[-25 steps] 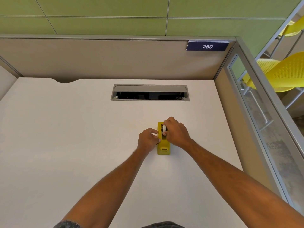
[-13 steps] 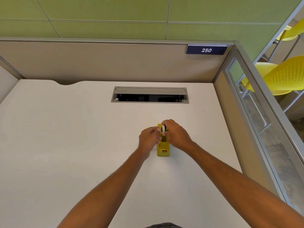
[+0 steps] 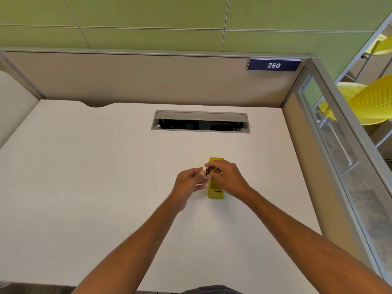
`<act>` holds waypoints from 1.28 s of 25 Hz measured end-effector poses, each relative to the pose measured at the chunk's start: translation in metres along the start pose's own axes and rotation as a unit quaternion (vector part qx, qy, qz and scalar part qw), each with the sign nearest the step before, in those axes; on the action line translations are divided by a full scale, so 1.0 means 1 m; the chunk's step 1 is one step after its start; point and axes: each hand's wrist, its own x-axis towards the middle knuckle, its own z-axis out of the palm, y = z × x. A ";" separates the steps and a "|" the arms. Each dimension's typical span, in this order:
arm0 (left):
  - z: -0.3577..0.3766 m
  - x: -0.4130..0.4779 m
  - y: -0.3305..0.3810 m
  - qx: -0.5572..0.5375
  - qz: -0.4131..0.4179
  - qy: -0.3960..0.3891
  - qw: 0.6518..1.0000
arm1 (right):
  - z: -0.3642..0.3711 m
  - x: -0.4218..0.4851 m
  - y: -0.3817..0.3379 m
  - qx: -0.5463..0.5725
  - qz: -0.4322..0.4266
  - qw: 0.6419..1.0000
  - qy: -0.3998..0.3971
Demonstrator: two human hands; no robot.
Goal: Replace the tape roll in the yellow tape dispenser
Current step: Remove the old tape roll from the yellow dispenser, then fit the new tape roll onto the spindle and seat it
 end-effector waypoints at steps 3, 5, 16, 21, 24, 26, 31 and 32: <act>-0.010 -0.005 -0.003 -0.009 0.002 0.014 1.000 | 0.009 -0.004 -0.002 0.005 0.000 1.000 0.003; -0.017 -0.009 -0.004 -0.012 0.006 0.035 0.999 | 0.015 -0.005 -0.004 0.009 0.003 1.000 0.007; -0.084 -0.011 -0.002 0.421 0.098 0.184 0.882 | 0.021 -0.017 0.004 0.009 0.035 0.999 0.031; -0.108 -0.008 -0.006 0.530 0.041 0.157 0.832 | 0.018 -0.025 0.007 0.031 0.050 0.998 0.028; -0.112 -0.006 -0.010 0.531 0.026 0.159 0.832 | 0.017 -0.027 0.007 0.035 0.054 0.998 0.024; -0.112 -0.005 -0.011 0.522 0.022 0.161 0.837 | 0.017 -0.028 0.006 0.038 0.055 0.997 0.025; -0.105 -0.006 -0.016 0.523 0.043 0.189 0.830 | 0.016 -0.029 0.003 0.052 0.056 0.997 0.025; -0.101 -0.006 -0.018 0.526 0.058 0.197 0.825 | 0.014 -0.030 0.003 0.057 0.056 0.996 0.027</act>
